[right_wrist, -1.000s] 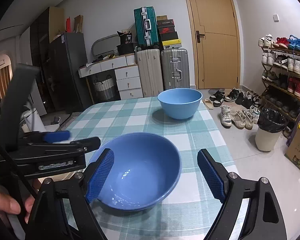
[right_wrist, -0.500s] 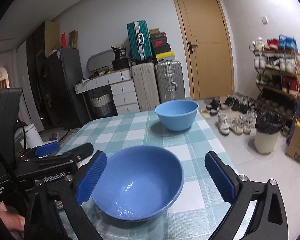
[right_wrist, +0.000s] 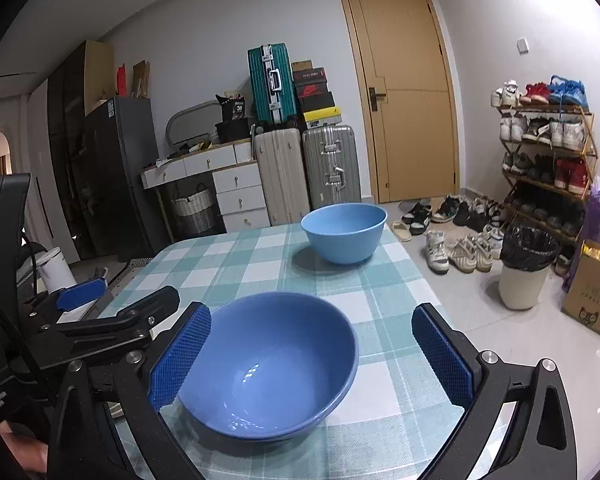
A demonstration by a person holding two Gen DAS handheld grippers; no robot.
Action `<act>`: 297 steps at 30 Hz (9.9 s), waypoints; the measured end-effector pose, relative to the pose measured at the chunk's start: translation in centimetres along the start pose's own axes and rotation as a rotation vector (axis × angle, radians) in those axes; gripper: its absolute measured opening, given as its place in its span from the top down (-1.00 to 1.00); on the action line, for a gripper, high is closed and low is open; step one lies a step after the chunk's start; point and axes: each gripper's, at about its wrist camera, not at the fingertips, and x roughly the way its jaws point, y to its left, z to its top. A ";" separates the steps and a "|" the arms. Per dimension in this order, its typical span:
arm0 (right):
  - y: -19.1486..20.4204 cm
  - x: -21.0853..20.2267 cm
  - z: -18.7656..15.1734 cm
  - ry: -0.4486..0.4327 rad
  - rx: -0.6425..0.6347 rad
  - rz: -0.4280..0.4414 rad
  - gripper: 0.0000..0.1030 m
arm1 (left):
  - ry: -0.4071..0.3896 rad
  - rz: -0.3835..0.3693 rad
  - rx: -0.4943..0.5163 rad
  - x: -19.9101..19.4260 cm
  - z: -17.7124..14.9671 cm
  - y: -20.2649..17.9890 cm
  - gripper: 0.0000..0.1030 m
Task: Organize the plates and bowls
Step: 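Raise both tools away from the stacked blue bowls, then move both tools toward the light blue bowl, then close both grippers on the rim of the light blue bowl, then lift the light blue bowl with both grippers and carry it over the stacked bowls, then lower the light blue bowl into the stacked bowls and open both grippers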
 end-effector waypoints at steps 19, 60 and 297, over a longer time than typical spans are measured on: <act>-0.6 0.4 -0.2 0.017 0.032 -0.001 -0.98 | 0.005 0.000 -0.033 -0.1 -0.2 0.7 -0.96; -8.0 5.2 13.4 0.128 0.199 0.216 -0.98 | 0.337 -0.044 -0.087 10.6 14.0 3.5 -0.96; -2.2 10.3 -0.8 0.426 -0.193 -0.133 0.58 | 0.600 0.000 -0.004 6.7 1.7 -2.1 0.46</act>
